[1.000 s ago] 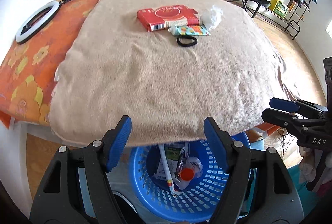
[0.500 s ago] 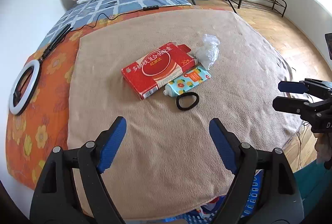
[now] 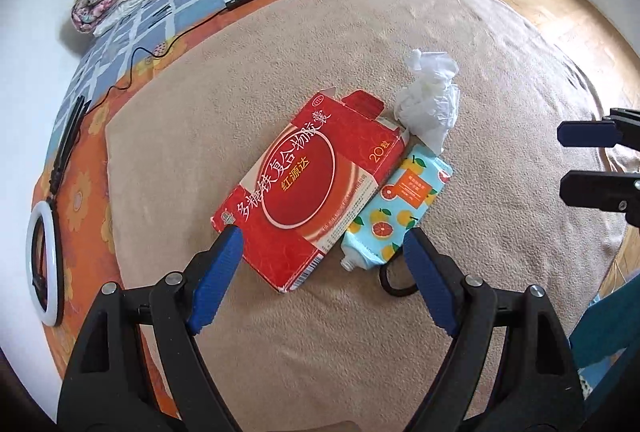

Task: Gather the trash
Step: 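Grasp the red medicine box with the left gripper while the right grasps the tissue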

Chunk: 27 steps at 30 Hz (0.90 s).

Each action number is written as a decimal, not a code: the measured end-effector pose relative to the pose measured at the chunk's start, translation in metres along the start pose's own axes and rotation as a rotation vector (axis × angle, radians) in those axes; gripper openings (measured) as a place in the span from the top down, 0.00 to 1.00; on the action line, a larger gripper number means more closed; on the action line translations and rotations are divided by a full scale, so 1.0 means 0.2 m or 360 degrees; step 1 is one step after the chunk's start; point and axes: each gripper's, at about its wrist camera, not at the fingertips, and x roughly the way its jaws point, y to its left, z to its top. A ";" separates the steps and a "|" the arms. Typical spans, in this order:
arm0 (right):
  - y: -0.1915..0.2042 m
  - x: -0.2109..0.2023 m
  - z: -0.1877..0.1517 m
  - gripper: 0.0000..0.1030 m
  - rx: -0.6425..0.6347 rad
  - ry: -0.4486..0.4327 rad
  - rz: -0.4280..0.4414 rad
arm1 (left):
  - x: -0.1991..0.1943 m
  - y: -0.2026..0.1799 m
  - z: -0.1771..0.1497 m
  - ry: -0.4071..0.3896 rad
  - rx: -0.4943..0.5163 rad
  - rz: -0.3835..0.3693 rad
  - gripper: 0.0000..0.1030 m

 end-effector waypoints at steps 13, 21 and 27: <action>-0.08 0.10 0.15 0.37 0.0154 -0.0031 0.0015 | 0.25 0.05 0.10 0.0112 0.0094 0.0013 0.18; -0.10 0.15 0.17 0.37 0.0185 -0.0015 0.0006 | 0.35 0.09 0.18 0.0108 0.0040 0.0010 0.07; -0.12 0.23 0.21 0.37 0.0197 0.0009 0.0005 | 0.40 0.19 0.20 0.0139 -0.0105 -0.0088 0.07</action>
